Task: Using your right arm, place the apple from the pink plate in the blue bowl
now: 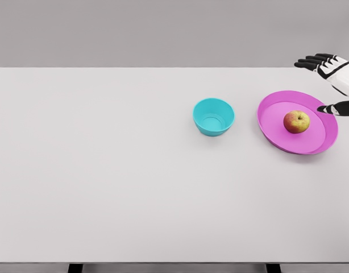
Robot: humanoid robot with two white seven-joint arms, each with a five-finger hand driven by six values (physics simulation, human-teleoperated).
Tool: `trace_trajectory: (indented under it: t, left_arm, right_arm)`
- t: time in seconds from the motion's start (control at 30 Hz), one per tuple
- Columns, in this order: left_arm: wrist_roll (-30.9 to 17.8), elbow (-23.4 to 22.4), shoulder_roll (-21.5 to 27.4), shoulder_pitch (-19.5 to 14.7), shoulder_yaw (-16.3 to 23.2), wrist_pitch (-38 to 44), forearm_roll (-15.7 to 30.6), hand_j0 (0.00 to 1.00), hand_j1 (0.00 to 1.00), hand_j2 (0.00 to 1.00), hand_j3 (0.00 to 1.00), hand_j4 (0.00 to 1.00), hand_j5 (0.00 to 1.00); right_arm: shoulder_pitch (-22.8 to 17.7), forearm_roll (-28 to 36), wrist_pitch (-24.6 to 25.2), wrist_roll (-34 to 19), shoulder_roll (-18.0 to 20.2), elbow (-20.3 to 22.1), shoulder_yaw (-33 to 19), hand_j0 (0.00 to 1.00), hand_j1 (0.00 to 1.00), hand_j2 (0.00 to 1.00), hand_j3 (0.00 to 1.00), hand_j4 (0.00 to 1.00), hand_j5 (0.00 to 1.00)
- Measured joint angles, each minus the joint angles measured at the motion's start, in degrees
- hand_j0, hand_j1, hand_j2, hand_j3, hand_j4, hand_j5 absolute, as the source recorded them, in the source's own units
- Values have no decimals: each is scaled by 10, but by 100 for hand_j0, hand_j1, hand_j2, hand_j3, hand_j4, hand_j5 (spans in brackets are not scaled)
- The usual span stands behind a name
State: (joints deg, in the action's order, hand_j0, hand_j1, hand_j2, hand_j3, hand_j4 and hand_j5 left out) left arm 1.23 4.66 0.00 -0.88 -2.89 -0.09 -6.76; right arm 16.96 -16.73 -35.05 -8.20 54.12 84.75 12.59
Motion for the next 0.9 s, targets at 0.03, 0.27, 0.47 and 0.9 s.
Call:
trace_trajectory:
  t: [0.03,0.27,0.47,0.9]
  left_arm:
    - [0,0,0,0,0,0,0,100,100,100,100,100,100]
    - [0,0,0,0,0,0,0,100,100,100,100,100,100]
    - [0,0,0,0,0,0,0,100,100,100,100,100,100]
    - [0,0,0,0,0,0,0,100,100,100,100,100,100]
  right_arm:
    - [0,0,0,0,0,-1,-1,100,100,100,100,100,100]
    - [-16,1,0,-8,8,-19,-2,100,100,100,100,100,100]
    - [5,4,-1,-197,7,-38,-8,100,100,100,100,100,100]
    - [149,0,-1,-267,-46,-161,95,100,100,100,100,100,100]
